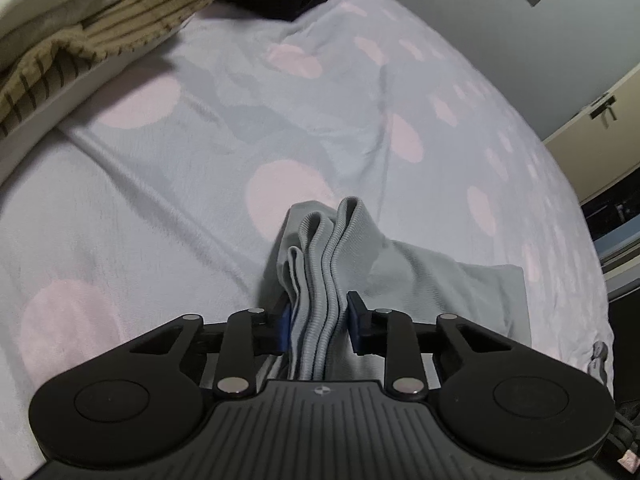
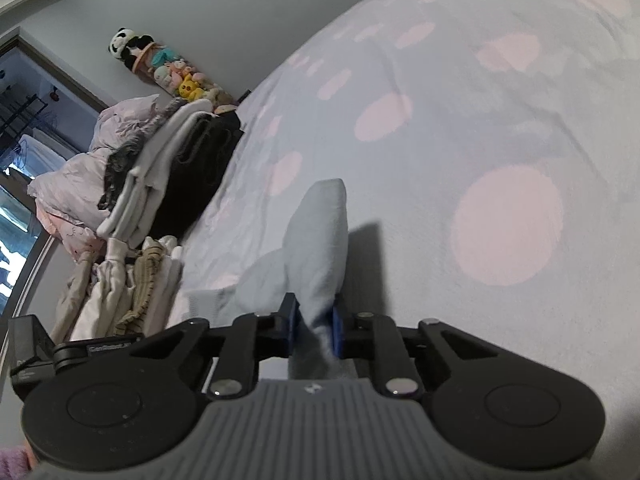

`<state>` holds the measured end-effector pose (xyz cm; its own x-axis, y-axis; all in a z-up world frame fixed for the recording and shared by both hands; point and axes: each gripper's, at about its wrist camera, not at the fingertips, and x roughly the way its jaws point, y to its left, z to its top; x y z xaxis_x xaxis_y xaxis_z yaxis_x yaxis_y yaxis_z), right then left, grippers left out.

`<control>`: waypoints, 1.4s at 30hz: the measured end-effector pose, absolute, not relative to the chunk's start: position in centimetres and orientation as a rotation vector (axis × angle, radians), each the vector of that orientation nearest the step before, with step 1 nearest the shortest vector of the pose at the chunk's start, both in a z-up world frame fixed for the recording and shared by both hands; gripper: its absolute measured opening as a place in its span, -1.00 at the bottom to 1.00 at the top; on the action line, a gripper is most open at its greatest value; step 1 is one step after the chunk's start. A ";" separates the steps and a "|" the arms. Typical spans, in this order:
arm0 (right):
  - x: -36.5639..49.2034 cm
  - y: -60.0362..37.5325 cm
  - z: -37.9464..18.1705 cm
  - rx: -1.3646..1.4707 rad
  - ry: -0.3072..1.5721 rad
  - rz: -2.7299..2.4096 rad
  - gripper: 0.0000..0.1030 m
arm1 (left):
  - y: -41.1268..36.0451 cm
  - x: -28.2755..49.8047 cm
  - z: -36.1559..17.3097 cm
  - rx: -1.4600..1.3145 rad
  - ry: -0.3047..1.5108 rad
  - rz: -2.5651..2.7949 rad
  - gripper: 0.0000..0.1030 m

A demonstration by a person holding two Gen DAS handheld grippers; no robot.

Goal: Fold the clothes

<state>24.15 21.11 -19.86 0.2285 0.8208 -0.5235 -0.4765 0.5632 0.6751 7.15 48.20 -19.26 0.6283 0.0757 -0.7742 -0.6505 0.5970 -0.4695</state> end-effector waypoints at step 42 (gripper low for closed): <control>7.4 59.4 8.3 -0.179 0.683 1.755 -0.66 | 56.7 -19.5 -2.4 -1.197 -0.266 1.206 -0.45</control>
